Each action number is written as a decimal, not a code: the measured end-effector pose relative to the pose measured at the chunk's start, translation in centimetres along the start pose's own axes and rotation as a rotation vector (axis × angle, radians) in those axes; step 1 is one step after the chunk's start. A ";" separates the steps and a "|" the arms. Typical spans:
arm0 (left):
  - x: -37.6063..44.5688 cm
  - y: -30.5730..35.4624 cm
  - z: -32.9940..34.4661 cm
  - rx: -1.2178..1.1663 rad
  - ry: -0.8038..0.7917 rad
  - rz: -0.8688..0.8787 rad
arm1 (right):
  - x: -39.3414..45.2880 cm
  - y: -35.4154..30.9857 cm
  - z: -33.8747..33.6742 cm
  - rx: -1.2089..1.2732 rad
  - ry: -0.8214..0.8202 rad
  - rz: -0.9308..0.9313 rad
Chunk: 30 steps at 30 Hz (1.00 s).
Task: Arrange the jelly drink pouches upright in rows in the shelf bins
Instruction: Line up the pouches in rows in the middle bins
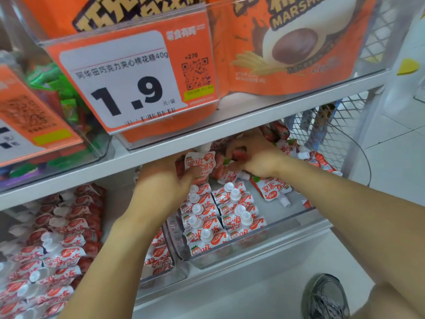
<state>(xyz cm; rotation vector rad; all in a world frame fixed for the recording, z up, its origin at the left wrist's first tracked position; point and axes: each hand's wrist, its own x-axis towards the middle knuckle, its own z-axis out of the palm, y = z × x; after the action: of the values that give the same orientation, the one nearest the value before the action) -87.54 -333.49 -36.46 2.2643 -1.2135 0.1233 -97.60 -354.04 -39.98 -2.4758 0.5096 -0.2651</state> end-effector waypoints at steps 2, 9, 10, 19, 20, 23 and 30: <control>0.0 0.0 0.0 -0.009 0.001 -0.011 | -0.3 0.4 -0.3 0.002 0.036 -0.079; 0.2 0.4 0.2 0.036 0.044 -0.095 | -2.0 0.3 -0.8 -0.137 0.191 -0.358; 0.2 0.6 0.2 0.038 0.050 -0.113 | -2.2 -0.1 -1.0 -0.138 0.183 -0.371; 0.3 0.5 0.2 0.040 -0.008 -0.089 | -2.8 -0.7 -1.1 -0.111 -0.053 -0.179; 0.3 0.6 0.1 0.033 -0.003 -0.078 | -2.7 -0.6 -0.8 -0.103 -0.126 -0.131; 0.2 0.6 0.1 0.022 0.011 -0.056 | -2.6 -0.7 -0.8 -0.013 -0.320 -0.037; 0.3 1.0 -0.1 0.062 -0.005 -0.073 | -2.0 -0.5 -1.3 0.099 -0.193 -0.007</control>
<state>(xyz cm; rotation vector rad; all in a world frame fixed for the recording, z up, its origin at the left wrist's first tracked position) -88.18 -334.08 -35.85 2.3603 -1.1424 0.1293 -99.69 -353.48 -38.82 -2.3765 0.3963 -0.0513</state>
